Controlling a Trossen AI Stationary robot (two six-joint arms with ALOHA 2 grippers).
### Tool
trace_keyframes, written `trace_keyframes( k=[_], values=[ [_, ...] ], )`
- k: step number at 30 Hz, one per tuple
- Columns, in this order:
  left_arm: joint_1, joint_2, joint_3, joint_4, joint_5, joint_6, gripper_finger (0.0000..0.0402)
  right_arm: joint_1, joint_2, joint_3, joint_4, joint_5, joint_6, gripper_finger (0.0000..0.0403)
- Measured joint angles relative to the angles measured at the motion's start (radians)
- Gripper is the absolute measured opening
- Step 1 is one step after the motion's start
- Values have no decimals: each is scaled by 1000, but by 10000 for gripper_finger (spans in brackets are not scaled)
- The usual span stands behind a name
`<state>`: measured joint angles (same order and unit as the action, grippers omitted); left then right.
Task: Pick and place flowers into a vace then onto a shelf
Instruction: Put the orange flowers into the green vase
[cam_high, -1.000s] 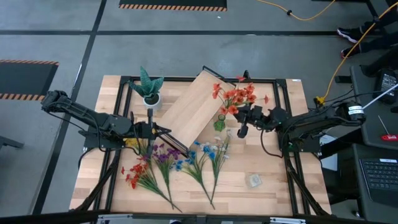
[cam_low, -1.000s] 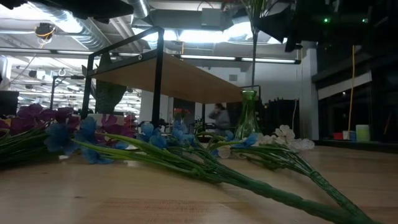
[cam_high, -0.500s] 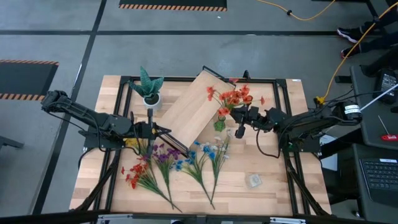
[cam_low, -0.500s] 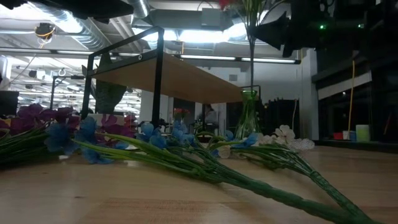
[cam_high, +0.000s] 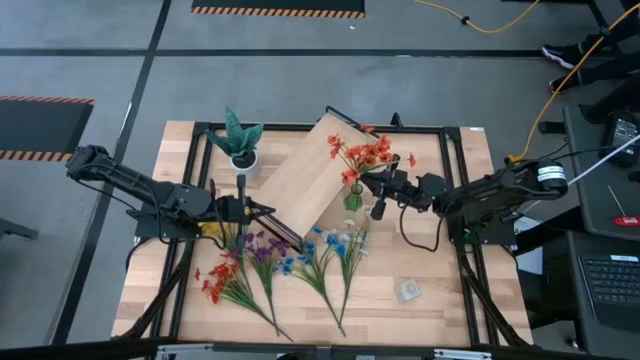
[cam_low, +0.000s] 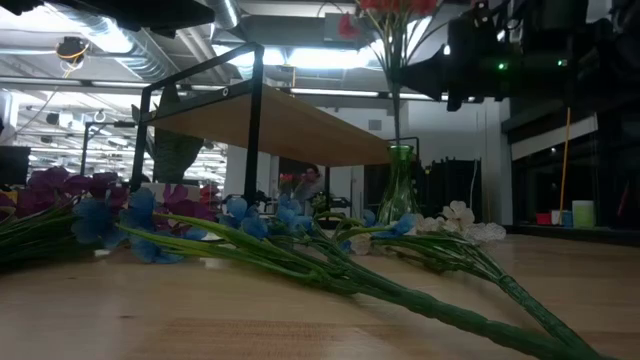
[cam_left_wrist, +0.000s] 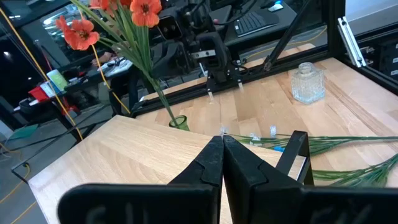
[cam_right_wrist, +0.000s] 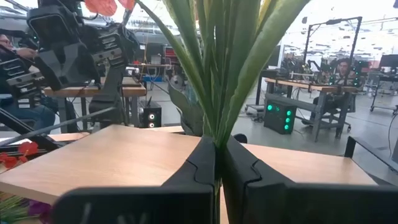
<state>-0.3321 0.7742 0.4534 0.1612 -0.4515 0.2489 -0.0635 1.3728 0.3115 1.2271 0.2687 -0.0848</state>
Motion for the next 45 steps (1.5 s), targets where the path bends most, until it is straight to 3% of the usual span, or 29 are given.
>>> trace_keyframes(
  k=[8,21,35,39,45],
  values=[
    [0,0,0,0,0,0,4,0,75,-8,44,0,-21,5],
    [0,0,0,0,0,0,4,0,79,-135,197,19,23,5],
    [0,0,0,0,0,0,4,0,79,-135,170,47,-26,17],
    [0,0,0,0,0,0,4,0,79,-135,167,64,-29,34],
    [0,0,0,0,0,0,4,0,79,-135,122,62,-27,90]
  ],
)
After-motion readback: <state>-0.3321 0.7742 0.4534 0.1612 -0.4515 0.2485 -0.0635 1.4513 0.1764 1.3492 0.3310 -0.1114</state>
